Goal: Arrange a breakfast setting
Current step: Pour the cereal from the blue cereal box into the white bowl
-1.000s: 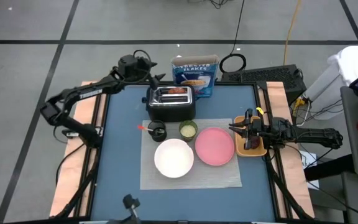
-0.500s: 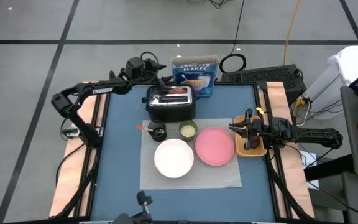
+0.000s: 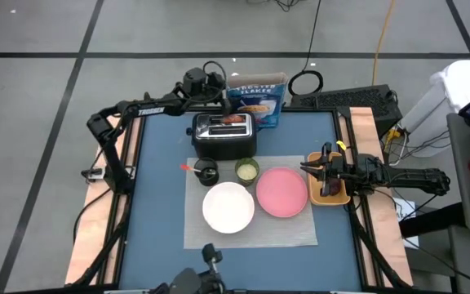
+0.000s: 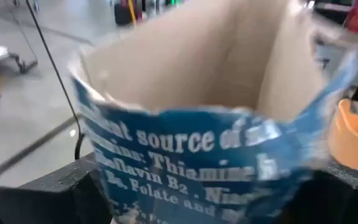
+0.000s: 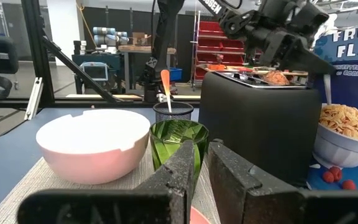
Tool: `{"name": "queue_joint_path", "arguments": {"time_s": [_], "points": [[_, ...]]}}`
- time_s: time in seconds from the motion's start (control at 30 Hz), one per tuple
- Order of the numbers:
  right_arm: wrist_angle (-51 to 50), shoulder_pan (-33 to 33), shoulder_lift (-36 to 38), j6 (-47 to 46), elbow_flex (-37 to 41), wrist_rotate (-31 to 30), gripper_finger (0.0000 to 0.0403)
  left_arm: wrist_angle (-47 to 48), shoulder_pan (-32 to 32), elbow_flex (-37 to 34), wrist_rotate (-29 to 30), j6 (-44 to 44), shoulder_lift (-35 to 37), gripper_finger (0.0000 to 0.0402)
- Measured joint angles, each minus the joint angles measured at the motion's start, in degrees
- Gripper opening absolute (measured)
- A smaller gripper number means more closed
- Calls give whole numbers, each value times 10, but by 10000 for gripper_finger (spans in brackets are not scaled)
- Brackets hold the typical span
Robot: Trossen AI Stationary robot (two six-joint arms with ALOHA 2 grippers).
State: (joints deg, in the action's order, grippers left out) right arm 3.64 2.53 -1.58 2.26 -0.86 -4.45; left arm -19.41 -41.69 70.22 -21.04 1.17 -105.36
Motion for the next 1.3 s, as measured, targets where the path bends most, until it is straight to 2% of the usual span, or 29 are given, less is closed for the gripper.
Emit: {"name": "queue_joint_path", "arguments": {"time_s": [0.5, 0.67, 0.87, 1.0, 1.3], "points": [[0, 0, 0, 0, 0, 0, 41, -6, 22, 10, 8, 40, -4, 370], [0, 0, 0, -1, 0, 0, 41, -5, 32, 10, 46, 33, -4, 370], [0, 0, 0, -1, 0, 0, 41, -6, 36, 10, 48, 45, -4, 363], [0, 0, 0, -1, 0, 0, 41, -6, 35, 10, 48, 46, -4, 322], [0, 0, 0, -1, 0, 0, 41, -6, 35, 10, 47, 48, -4, 179]]}}
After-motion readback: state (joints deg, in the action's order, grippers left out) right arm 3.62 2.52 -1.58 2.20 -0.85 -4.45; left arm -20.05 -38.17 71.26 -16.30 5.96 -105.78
